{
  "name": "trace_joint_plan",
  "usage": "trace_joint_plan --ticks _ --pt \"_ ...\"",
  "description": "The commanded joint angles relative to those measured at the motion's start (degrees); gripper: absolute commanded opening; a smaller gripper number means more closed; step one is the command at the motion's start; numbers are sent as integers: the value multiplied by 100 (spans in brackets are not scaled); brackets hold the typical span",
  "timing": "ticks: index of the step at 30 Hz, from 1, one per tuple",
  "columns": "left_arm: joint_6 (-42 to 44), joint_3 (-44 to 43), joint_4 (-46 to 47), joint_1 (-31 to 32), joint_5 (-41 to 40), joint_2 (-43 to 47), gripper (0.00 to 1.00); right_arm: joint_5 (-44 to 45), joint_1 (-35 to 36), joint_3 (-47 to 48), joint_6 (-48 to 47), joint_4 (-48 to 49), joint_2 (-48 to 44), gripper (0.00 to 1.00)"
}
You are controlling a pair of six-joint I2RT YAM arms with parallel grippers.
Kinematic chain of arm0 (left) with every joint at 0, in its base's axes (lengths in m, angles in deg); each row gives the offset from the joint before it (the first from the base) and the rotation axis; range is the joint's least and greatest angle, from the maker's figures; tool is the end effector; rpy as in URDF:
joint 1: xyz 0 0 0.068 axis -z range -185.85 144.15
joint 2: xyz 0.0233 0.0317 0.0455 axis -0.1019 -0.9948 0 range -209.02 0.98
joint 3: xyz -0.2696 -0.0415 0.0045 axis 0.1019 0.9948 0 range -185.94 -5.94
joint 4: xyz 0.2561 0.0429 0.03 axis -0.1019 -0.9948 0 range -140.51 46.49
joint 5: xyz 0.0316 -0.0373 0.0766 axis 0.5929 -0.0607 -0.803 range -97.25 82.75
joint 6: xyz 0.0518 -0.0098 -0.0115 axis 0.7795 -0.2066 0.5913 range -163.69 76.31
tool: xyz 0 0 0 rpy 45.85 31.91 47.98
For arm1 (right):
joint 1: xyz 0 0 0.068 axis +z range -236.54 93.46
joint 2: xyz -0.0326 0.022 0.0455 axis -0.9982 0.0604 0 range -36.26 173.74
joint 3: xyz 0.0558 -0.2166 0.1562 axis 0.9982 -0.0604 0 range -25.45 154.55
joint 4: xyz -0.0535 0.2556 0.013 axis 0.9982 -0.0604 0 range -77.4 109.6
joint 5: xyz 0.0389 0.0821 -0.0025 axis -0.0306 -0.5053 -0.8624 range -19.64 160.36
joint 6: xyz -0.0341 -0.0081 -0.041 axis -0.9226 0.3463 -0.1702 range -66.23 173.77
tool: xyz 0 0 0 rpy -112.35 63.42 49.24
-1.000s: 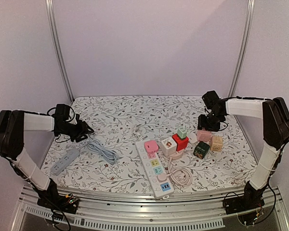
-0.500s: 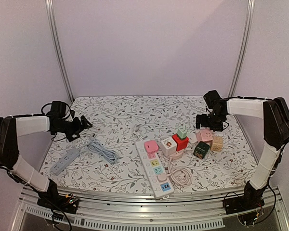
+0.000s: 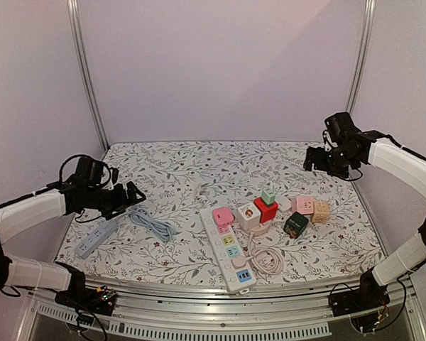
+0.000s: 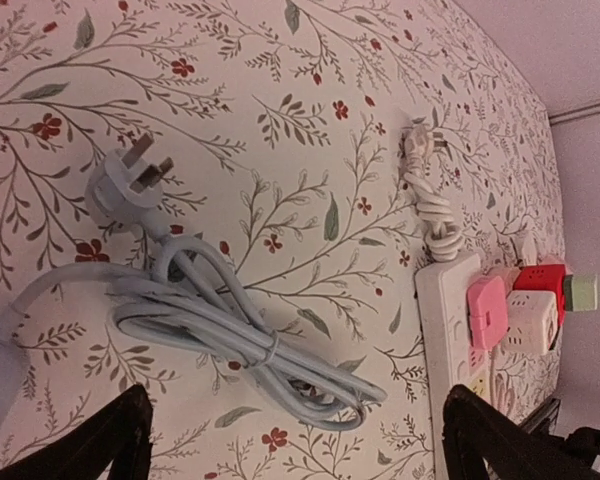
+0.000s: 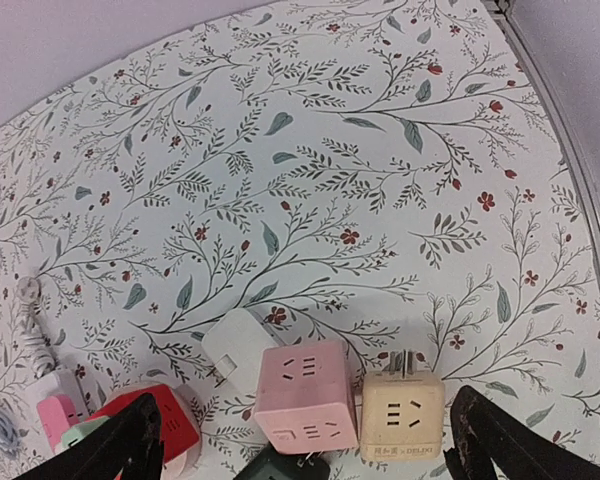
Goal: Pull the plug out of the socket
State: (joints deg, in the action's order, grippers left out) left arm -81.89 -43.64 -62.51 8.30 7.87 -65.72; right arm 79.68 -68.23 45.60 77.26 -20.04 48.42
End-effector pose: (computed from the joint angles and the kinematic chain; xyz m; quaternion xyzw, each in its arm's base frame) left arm 0.2220 -0.0655 0.2091 -0.1467 0.9150 -0.2669 0.2647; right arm 0.2990 0.0929 0.2895 0.0684 0.9438 0.0399 0.3209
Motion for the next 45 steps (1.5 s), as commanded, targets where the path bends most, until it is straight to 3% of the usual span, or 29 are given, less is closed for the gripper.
trace_joint_plan --ticks 1,11,18,21,25,29,35,45 --pt "-441 270 -275 684 -267 480 100 -758 105 -469 265 -224 -845 99" --pt "-1166 576 -68 1933 -540 970 100 -555 2156 -848 612 -454 -1860 99" --pt "-1586 591 526 2848 -690 638 95 -110 3895 -431 1242 -257 -1640 99" --pt "-1661 549 893 3028 -547 337 91 -78 4281 -210 1468 -54 -1227 96" --pt "-1722 495 1258 3148 -429 29 89 -17 4524 287 1532 -74 -425 89" --pt "-1747 589 1511 3165 -378 -6 85 -71 4637 773 1500 -62 382 91" --pt "-1522 740 1324 3134 -359 76 72 -32 4647 1243 1566 -77 1263 90" --pt "-1279 878 1233 2987 -12 369 62 253 4629 1762 1920 -87 2503 87"
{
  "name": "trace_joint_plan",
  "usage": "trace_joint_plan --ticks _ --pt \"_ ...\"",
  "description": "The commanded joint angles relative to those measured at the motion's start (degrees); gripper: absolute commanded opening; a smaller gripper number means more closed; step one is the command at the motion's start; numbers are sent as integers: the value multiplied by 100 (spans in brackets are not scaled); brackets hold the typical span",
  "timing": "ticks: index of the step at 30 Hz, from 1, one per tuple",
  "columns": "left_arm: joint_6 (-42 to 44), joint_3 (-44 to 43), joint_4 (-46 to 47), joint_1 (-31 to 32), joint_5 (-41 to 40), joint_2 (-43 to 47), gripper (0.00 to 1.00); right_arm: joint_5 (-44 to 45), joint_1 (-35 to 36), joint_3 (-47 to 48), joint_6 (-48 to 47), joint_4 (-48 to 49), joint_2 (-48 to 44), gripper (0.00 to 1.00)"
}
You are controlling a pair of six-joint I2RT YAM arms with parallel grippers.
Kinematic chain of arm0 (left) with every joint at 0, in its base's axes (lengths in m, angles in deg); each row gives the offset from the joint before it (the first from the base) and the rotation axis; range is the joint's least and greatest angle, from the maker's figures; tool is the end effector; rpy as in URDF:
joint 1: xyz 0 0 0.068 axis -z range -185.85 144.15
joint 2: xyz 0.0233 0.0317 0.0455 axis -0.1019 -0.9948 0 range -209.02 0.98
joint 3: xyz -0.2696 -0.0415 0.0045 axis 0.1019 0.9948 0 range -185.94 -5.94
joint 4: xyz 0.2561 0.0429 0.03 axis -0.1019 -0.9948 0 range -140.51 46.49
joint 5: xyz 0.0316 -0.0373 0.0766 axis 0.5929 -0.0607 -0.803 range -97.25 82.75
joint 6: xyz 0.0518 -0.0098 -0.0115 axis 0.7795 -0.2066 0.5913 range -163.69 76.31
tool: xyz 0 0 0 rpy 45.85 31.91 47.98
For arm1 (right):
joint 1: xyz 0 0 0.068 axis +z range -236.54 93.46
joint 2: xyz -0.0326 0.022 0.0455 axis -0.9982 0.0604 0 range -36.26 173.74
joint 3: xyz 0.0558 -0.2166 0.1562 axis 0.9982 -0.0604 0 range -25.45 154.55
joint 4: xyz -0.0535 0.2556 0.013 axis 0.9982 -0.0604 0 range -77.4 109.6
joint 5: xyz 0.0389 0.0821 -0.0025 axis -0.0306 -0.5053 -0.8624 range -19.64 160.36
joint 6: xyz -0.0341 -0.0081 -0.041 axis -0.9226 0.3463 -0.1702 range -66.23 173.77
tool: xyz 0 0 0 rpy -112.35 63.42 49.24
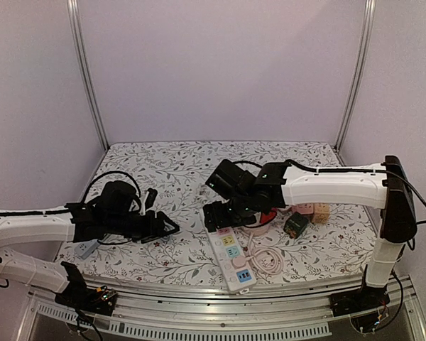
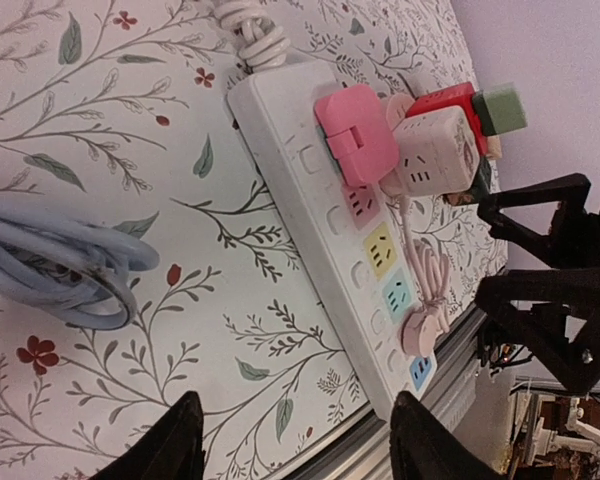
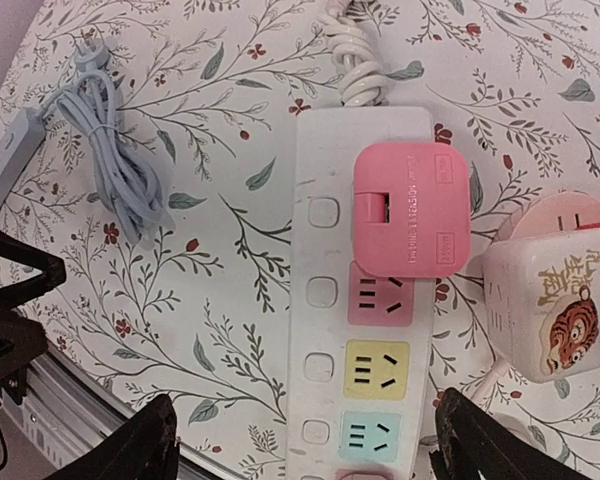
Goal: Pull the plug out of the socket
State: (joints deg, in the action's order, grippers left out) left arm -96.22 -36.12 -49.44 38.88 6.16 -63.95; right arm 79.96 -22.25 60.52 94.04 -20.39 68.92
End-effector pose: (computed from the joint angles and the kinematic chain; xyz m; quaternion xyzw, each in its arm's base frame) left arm 0.1547 -0.1647 0.1914 -0.0128 0.9038 -0.3811 0.1943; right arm 0.1772 0.3544 0.2506 -0.1781 0.9443 0.1599 0.2257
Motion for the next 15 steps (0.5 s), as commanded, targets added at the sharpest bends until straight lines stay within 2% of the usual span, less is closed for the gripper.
trace_joint_plan --ticks 1,9,15 --pt "159 159 -79 -88 186 237 62 252 16 317 300 -53 532 87" --pt "214 325 -354 -222 286 606 59 422 -252 367 569 -50 959 97" --pt "131 416 -356 -323 285 702 58 471 -571 108 472 -30 977 99"
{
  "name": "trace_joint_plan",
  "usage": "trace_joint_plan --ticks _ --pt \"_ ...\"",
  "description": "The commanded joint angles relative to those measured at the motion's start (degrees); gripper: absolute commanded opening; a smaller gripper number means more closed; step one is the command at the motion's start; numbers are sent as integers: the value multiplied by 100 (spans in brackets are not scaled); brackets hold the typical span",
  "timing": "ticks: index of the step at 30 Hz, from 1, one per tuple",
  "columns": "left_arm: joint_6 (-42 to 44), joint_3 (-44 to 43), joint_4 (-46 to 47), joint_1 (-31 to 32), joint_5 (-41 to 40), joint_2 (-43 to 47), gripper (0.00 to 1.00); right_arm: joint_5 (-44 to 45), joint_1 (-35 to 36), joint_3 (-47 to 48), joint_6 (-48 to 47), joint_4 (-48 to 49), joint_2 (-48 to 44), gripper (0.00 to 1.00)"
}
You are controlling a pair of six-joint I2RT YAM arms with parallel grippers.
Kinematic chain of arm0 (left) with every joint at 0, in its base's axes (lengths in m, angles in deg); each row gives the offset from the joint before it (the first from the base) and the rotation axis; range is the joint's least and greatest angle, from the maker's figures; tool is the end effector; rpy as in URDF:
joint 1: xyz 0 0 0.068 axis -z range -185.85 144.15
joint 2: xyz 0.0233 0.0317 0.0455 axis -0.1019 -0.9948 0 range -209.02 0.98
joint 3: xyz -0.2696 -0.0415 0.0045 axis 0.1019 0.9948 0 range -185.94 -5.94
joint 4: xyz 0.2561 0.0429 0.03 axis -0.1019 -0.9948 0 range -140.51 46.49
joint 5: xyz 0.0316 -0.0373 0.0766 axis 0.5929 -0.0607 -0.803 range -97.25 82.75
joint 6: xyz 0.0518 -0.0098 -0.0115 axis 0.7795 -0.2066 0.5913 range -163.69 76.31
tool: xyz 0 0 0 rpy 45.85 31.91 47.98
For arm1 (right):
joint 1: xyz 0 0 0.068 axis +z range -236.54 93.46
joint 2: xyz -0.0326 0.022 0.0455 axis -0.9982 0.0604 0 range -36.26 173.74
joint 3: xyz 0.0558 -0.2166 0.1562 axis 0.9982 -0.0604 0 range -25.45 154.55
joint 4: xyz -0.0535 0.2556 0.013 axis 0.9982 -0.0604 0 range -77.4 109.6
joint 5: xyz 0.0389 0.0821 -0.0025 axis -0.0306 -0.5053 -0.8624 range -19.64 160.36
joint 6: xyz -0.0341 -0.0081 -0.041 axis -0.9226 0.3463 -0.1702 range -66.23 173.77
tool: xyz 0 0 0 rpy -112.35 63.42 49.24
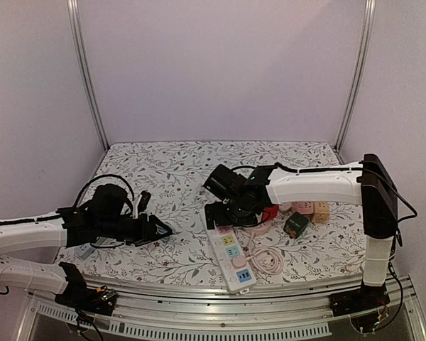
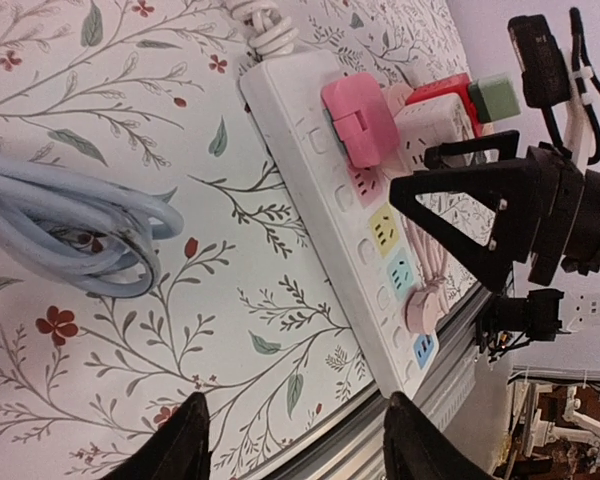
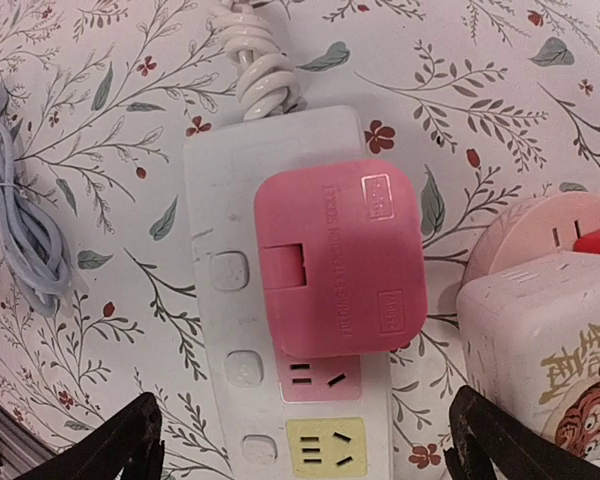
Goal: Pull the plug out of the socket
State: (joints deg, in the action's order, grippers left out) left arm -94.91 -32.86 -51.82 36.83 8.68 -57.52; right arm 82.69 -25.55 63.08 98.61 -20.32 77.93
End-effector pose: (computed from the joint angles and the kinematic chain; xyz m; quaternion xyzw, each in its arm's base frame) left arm 0.1442 -0.1461 0.1920 -0.0083 0.8990 -0.3922 0.1947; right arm 0.2103 0.3637 0.2033 -0.1139 0.9653 0.1044 0.2106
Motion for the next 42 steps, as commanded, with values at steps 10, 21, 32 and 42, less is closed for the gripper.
trace_joint_plan --ticks 10,21,32,42 --pt "-34 -13 -117 -171 13 -101 58 -329 -617 -222 -458 442 177 99" --pt "-28 -232 -20 -203 93 -485 56 -970 -882 -187 -519 930 504 88" --pt "-152 -256 202 -207 154 -802 52 -1943 -894 -327 -574 1445 514 74" --pt "-235 -175 200 -207 131 -646 51 -1702 -774 -443 -584 1545 -119 73"
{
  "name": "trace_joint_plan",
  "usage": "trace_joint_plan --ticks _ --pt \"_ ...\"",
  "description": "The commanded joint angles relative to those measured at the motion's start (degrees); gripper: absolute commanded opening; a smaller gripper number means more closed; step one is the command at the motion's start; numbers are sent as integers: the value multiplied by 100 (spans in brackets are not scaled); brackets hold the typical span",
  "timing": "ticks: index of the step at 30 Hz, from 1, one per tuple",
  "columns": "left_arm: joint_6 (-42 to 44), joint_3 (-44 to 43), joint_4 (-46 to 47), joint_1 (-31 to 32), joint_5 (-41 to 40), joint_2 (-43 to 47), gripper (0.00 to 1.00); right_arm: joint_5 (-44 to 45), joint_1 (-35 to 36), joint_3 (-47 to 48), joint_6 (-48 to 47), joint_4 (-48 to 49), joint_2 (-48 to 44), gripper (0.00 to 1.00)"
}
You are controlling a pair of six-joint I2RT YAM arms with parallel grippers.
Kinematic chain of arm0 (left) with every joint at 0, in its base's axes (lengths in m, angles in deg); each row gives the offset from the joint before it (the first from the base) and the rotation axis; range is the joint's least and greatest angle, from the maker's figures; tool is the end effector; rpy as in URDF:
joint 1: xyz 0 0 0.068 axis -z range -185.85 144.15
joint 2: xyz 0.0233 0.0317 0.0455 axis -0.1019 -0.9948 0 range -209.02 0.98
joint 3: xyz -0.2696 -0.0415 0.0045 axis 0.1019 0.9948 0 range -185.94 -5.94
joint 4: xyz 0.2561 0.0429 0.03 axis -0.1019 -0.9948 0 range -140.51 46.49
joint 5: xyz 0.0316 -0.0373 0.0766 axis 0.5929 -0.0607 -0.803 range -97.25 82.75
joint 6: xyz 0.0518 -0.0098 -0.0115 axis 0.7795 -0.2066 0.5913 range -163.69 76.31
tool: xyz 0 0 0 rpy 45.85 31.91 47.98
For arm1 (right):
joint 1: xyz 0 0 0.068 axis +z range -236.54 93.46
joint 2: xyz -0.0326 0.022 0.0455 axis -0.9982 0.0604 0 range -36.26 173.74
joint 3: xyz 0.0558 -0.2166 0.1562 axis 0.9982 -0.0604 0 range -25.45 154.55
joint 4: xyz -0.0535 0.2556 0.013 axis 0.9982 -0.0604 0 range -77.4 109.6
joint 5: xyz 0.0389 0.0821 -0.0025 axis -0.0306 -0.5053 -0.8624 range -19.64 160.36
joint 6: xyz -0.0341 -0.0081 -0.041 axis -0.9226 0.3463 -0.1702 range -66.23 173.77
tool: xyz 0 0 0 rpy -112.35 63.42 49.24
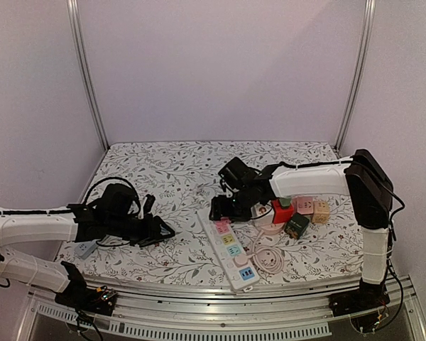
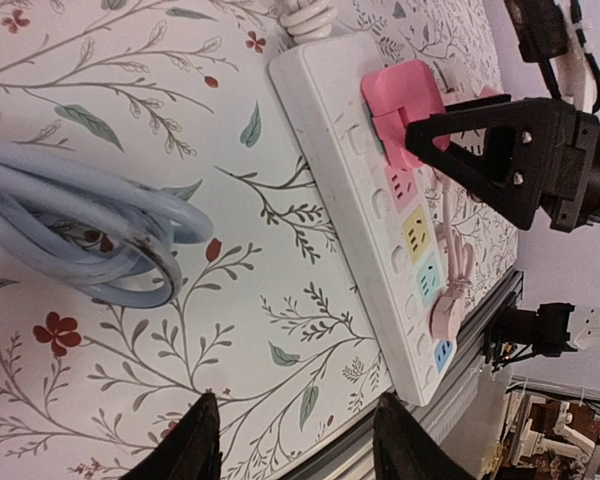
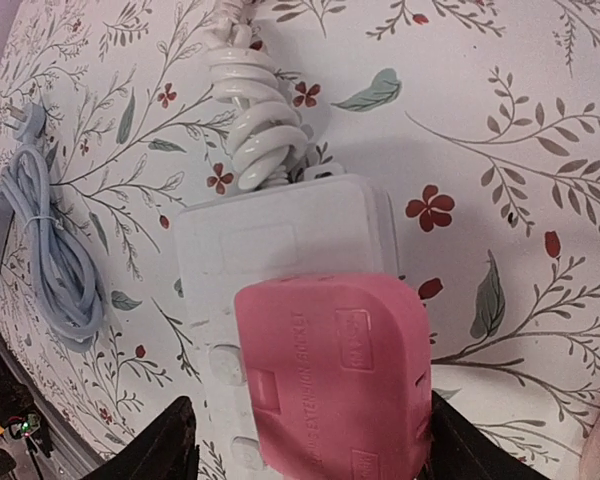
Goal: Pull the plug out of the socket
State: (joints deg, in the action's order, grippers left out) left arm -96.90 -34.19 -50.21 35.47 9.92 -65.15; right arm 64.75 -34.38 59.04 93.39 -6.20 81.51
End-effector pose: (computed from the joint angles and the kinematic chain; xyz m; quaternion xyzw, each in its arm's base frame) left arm 0.1584 -0.1532 0.1760 -0.0372 0.9132 -0.3739 0.1580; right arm 0.2654 0.3473 0.1689 -0.1180 0.9555 0.2240 0.1515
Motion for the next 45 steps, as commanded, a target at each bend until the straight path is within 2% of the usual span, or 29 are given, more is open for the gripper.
trace_joint_plan --ticks 1,10,20,26,29,38,45 --pt "-32 -28 37 -72 6 131 51 117 138 -33 -86 119 -527 73" --pt "-31 -22 19 -72 -3 161 51 345 448 130 -240 -67 -658 73" --pt "-34 -23 2 -72 -2 154 50 1381 718 572 -450 -808 -223 70" --pt "-40 -33 -15 -72 25 159 50 1642 732 963 -627 -1080 93 67" --pt "-49 -38 -16 -72 15 170 50 1806 726 1125 -710 -1201 248 63" --pt "-32 -188 15 -70 48 -2 49 2087 727 1408 -723 -1236 683 41" --pt "-14 -263 46 -72 76 -138 49 2177 733 1530 -779 -1242 963 33"
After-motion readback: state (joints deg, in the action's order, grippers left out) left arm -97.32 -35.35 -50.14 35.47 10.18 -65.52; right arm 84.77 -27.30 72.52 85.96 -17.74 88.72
